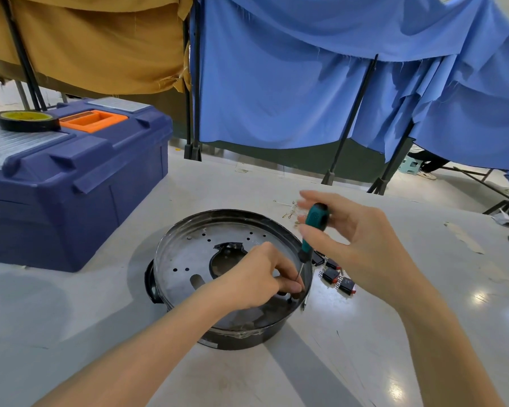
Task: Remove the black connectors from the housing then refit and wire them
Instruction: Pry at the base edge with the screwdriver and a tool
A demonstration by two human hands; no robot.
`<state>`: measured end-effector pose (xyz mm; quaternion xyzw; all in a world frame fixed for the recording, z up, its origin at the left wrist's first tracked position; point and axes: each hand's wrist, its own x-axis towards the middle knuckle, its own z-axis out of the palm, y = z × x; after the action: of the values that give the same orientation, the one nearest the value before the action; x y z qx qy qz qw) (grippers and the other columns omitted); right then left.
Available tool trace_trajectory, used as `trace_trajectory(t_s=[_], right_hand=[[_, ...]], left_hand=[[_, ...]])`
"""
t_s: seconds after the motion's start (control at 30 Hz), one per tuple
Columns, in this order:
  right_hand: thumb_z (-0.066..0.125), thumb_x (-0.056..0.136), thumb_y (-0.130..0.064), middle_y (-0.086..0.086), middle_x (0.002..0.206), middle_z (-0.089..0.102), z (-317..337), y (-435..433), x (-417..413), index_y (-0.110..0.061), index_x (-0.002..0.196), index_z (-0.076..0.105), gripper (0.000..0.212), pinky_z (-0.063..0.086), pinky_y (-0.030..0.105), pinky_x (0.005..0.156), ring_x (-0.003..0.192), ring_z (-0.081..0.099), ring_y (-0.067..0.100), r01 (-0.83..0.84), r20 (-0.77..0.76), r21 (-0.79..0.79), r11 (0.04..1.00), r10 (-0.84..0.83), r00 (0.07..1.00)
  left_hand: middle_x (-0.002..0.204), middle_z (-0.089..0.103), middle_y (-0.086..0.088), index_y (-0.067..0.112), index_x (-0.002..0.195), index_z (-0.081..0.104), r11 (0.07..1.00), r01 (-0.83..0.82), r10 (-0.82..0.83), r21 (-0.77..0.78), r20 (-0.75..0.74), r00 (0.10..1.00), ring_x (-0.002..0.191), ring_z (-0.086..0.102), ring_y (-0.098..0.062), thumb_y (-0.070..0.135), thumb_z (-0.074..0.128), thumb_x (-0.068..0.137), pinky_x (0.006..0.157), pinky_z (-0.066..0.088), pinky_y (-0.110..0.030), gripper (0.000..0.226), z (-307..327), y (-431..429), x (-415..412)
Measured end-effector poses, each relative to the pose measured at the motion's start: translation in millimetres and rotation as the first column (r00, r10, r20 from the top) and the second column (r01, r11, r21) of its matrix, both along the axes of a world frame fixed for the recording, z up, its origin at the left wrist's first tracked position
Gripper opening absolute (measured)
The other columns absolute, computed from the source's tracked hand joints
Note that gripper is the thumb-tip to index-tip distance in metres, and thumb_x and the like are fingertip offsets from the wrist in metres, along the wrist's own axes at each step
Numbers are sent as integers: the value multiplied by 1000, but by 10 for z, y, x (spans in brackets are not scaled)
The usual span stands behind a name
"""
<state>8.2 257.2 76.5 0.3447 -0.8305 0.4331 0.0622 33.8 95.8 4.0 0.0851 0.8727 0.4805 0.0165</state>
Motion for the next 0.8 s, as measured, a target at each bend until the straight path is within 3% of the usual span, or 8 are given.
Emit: trace_trajectory(t_s=[0.13,0.27,0.33,0.43,0.5,0.57,0.73,0.8], right_hand=[[77,79,-22,-10,93,71,-11,9,-9,-24,106,69,28,55,11,73,81,70,0,76,-76,-39,996,-79,994],[78,76,-35,1,81,70,-117,-90,-18,-13,103,67,37,60,31,72,72,71,17,359,-132,-93,929,-369,920],[77,74,-43,-2,77,65,-143,-101,-12,-16,98,64,39,59,32,70,72,69,19,410,-191,-106,906,-423,886],[68,66,-61,-14,82,66,-54,-23,-32,-26,95,64,45,58,20,69,76,68,8,258,-129,-10,966,-257,958],[66,77,-49,-18,100,68,-11,22,-49,-33,110,65,37,55,13,79,92,66,-2,45,-7,18,999,-45,999],[68,85,-26,-11,104,70,-33,37,-39,-33,114,63,30,55,13,78,90,69,-1,-53,26,-42,998,54,998],[78,75,-36,0,80,69,-157,-73,-24,-15,97,65,33,59,33,70,69,68,17,330,-153,-130,935,-348,925],[77,77,-37,-1,74,63,-196,-113,-6,-14,90,60,31,55,27,64,65,61,19,404,-193,-173,898,-433,881]], left_hand=[[79,72,6,18,87,77,1000,0,0,-1,-6,1000,68,64,3,15,72,84,61,46,-4,7,4,2,0],[78,68,13,20,93,77,999,-5,5,-50,3,1000,76,63,0,19,72,85,72,47,-12,10,-12,41,-21],[79,69,11,19,95,77,998,-2,2,-59,2,1000,77,63,-1,18,70,86,76,48,-15,11,-10,48,-21],[83,72,8,19,91,77,998,1,-1,-55,7,1000,81,64,-2,15,70,86,80,49,-17,9,-6,29,-13],[85,73,8,20,89,77,999,-4,4,-52,11,1000,82,64,0,15,70,86,81,49,-17,9,-8,21,-7],[82,72,10,21,89,77,998,-3,3,-55,6,1000,77,63,5,16,71,86,75,47,-14,8,-7,18,-7],[78,68,12,20,90,76,997,7,-7,-79,4,1000,81,64,-5,17,71,85,78,53,-22,8,-12,33,-18],[76,66,14,19,91,76,997,18,-19,-77,-6,1000,79,64,-5,16,70,86,77,52,-19,8,-9,46,-13]])
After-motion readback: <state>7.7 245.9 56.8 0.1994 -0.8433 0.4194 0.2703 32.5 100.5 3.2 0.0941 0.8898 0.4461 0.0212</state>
